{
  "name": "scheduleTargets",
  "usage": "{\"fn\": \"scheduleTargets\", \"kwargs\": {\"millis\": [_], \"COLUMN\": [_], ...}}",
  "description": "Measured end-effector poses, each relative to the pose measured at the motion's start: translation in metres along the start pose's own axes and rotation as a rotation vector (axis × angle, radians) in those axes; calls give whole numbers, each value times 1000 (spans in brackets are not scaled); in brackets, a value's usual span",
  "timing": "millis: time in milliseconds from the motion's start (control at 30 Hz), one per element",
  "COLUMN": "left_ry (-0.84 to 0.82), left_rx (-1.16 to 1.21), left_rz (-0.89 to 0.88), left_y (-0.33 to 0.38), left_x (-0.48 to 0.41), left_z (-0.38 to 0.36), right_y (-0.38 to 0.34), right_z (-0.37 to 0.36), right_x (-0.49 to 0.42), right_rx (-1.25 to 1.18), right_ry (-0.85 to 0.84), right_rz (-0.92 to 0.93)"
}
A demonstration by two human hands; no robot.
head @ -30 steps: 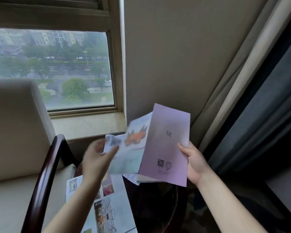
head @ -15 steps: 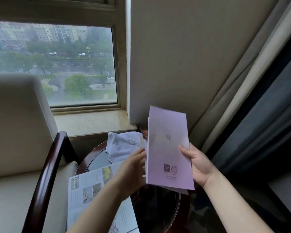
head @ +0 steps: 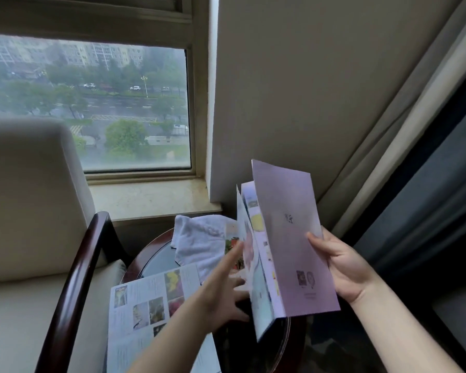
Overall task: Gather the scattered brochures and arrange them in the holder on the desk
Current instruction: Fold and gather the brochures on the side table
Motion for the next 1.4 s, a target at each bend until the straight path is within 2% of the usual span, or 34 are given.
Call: {"fn": "scheduleTargets", "kwargs": {"millis": [67,167,267,433,600,700,767,833,933,1067,1167,1200,1300,1400], "left_ry": [-199,-212,-192,1,370,500,488,408,309,313,314,297,228,129], "left_rx": [75,68,142,87,-176,-320,-337,-291,-249,-277,-258,-237,-187,-158], "left_rz": [-54,-129,-118,-107,-150,-161,-176,-174,-163,-211,-246,-245,-241,-224], "left_y": [2,13,22,23,46,67,78,84,86,83,80,79,79,79], "left_x": [2,6,7,10,36,60,74,83,86,80,75,75,81,88], "left_z": [-13,-23,-22,-2,44,70,77,73,53,21,7,4,-5,-9], "right_y": [0,8,14,12,0,-10,-10,-3,14,41,58,63,76,89], "right_z": [-2,-7,-10,-2,25,40,37,28,5,-24,-34,-37,-34,-45], "right_x": [-1,0,1,-2,-4,-4,-4,-6,-9,-15,-20,-23,-25,-19], "right_rx": [43,117,104,-37,260,445,614,708,788,804,675,558,-1,-191], "right_ry": [-11,-37,-27,5,154,252,272,280,254,175,145,181,256,178], "right_rz": [-18,-65,-83,-81,-106,-105,-104,-94,-40,51,117,84,-14,-48]}}
Point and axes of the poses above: each hand's wrist, its own x-axis away from the middle knuckle, its own z-axis out of the back of the hand, y = z × x, the point moved 4 cm from there along -x, towards the middle knuckle, and after that the axes turned 15 degrees about z, right-handed, at the moved point
